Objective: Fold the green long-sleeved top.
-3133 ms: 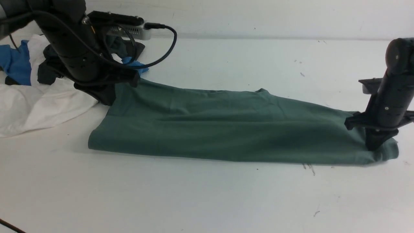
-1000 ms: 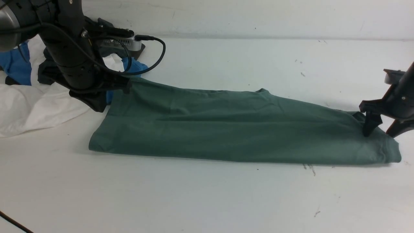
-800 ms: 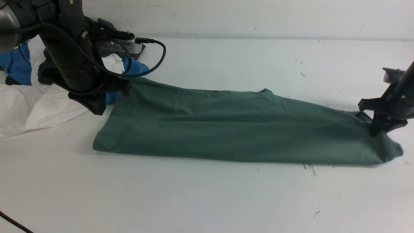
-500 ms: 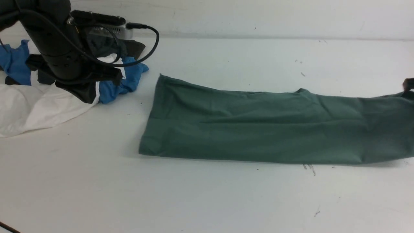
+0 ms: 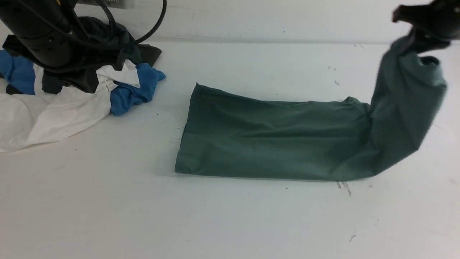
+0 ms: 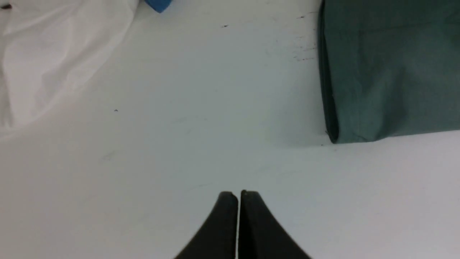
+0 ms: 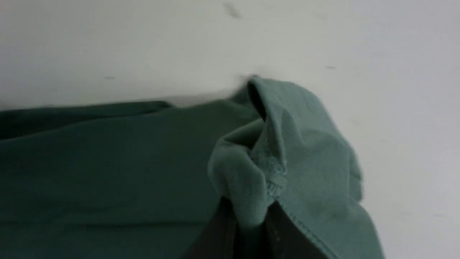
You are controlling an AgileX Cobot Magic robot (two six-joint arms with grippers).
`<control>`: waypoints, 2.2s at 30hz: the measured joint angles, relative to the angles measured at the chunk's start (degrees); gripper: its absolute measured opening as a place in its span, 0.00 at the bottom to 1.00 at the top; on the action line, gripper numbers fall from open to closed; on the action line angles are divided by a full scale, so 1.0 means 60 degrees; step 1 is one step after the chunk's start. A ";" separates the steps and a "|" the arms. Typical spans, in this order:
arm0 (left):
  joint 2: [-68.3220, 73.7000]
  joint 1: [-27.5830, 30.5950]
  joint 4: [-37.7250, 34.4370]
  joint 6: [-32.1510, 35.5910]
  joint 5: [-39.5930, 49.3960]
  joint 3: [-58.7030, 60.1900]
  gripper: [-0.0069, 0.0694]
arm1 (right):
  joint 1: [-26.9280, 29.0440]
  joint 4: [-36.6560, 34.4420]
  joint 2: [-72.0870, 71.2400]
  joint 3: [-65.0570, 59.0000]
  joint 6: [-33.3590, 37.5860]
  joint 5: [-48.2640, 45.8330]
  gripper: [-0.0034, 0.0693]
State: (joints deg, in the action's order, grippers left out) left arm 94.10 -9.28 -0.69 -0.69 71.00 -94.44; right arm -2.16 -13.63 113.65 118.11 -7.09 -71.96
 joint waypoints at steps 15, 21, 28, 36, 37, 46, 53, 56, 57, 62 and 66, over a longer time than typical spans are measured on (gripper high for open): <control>0.0000 0.0000 -0.0808 0.0476 0.0000 0.0000 0.09 | -0.3965 -0.2151 0.1321 0.0337 -0.1569 0.1255 0.10; 0.0000 0.0000 -0.0851 0.0504 0.0000 0.0000 0.09 | -0.4540 -0.2642 0.2042 0.0337 -0.1630 0.2217 0.10; 0.0000 0.0000 -0.1007 0.0523 0.0000 0.0000 0.09 | -0.4787 -0.2819 0.2609 0.0337 -0.1992 0.3358 0.12; 0.0000 0.0000 -0.1065 0.0575 0.0000 0.0000 0.09 | -0.5011 -0.3005 0.3136 0.0337 -0.1933 0.4392 0.34; 0.0000 0.0000 -0.1065 0.0575 0.0000 0.0000 0.09 | -0.5037 -0.3141 0.3136 0.0337 -0.1909 0.4520 0.42; 0.0000 0.0000 -0.1090 0.0720 0.0000 0.0000 0.09 | -0.4756 -0.3346 0.2857 0.0337 -0.0292 0.3418 0.76; 0.0430 0.0000 -0.1135 0.0748 0.0000 0.0000 0.09 | -0.3477 -0.0934 0.1966 0.0337 0.0247 0.0971 0.58; 0.1101 0.0000 -0.1449 0.0723 0.0000 0.0000 0.09 | -0.2956 0.0369 0.1702 0.0337 0.0358 0.0287 0.32; 0.1345 0.0000 -0.1559 0.0723 0.0000 0.0000 0.09 | -0.2799 0.0797 0.1643 0.0337 0.0457 0.0207 0.20; 0.2420 0.0000 -0.2609 0.0991 -0.0607 0.0000 0.10 | -0.2567 0.1127 0.1325 -0.0045 0.0982 0.0140 0.04; 0.3180 0.0000 -0.3111 0.1296 -0.1396 0.0000 0.18 | -0.2599 0.0383 0.1009 -0.0647 0.1667 0.0141 0.03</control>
State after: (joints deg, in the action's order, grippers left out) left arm 113.18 -9.28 -19.35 7.09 62.63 -94.44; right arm -17.75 -11.33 119.71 114.23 2.91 -71.12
